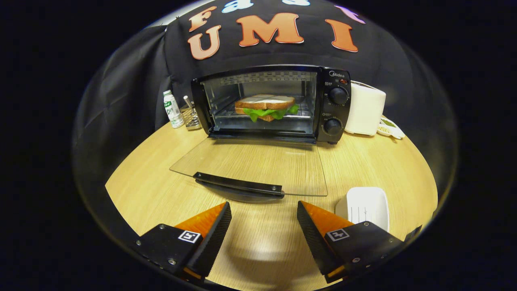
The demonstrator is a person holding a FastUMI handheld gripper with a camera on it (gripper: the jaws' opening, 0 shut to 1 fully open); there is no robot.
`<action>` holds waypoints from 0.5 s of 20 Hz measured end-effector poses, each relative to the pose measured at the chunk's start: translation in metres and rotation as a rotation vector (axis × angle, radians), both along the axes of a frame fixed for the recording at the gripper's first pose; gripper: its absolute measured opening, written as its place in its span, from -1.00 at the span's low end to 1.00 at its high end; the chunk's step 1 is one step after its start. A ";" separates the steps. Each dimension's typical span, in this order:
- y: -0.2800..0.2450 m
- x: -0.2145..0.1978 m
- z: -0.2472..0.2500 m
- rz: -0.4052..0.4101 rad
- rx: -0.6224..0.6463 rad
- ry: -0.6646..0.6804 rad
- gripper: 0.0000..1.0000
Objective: Open the toaster oven, put the food inside, and close the toaster oven door.
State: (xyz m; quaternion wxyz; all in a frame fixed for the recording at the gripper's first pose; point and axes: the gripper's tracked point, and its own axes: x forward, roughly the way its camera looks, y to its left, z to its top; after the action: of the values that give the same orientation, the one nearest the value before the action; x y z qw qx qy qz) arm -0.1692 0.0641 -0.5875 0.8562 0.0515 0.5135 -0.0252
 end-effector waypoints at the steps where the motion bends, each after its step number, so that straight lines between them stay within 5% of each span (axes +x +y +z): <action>1: 0.002 0.002 -0.004 -0.002 0.012 0.007 0.95; 10: 0.015 0.026 -0.004 0.104 -0.106 -0.030 1.00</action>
State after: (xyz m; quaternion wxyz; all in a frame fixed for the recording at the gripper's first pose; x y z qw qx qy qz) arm -0.1435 0.0796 -0.5915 0.8655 -0.0205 0.5005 -0.0069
